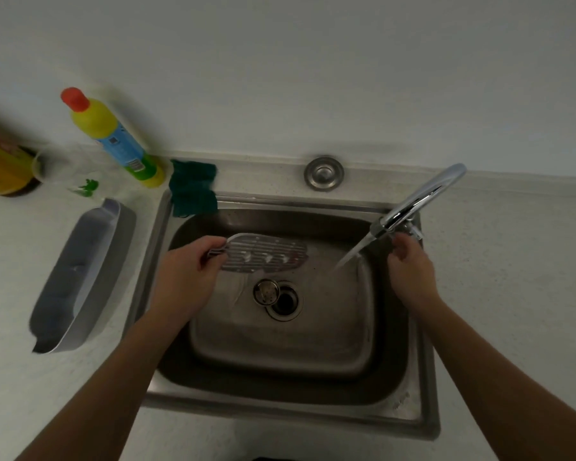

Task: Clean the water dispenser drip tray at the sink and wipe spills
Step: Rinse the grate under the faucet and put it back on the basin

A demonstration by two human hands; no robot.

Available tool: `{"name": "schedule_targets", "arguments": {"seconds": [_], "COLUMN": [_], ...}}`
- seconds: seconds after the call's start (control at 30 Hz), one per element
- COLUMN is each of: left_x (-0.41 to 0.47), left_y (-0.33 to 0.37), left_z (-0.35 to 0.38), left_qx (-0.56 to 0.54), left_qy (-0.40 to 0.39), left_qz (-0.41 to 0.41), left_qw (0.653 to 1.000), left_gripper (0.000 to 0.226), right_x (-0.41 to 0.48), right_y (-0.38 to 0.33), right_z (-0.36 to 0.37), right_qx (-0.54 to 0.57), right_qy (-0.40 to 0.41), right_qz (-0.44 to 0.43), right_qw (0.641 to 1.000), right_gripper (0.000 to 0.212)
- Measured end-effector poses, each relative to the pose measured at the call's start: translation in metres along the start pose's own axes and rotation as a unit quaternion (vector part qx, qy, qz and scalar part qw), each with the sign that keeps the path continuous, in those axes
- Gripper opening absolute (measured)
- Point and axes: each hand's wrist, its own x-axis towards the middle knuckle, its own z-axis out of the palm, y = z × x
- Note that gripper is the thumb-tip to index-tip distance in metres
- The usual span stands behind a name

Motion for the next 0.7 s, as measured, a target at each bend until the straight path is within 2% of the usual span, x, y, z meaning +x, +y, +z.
{"name": "schedule_targets", "arguments": {"seconds": [0.1,0.17,0.33,0.5,0.53,0.6,0.67,0.7], "left_x": [0.0,-0.001,-0.017,-0.05,-0.057,-0.065,-0.072,-0.077], "left_y": [0.009,0.015,0.017,0.017,0.015,0.009,0.007,0.008], "left_z": [-0.009,-0.017,-0.029,0.0,0.004,0.006,0.003,0.004], "left_qx": [0.055,0.067,0.071,0.053,0.05,0.045,0.047,0.054], "left_qy": [0.02,0.034,0.061,-0.054,-0.053,-0.001,0.043,0.039], "left_qz": [0.031,0.052,0.105,0.071,0.068,0.07,0.057,0.048], "left_qw": [0.998,0.996,0.99,0.995,0.995,0.997,0.996,0.997], "left_gripper": [0.032,0.036,0.04,0.033,0.033,0.034,0.036,0.036], "right_x": [0.021,0.031,0.009,-0.06,-0.072,-0.092,-0.106,-0.112], "right_y": [-0.01,-0.015,-0.013,0.021,0.029,0.043,0.056,0.061], "right_z": [-0.015,-0.025,-0.01,0.021,0.025,0.032,0.034,0.035], "right_qx": [0.029,0.076,0.035,-0.009,-0.004,0.004,0.0,-0.003], "right_qy": [0.09,0.115,0.021,-0.102,-0.121,-0.145,-0.145,-0.142], "right_qz": [0.02,0.044,0.047,-0.005,0.003,0.014,0.008,0.004], "right_qw": [0.995,0.99,0.998,0.995,0.993,0.989,0.989,0.99], "right_gripper": [0.036,0.033,0.034,0.025,0.024,0.02,0.016,0.014]}}
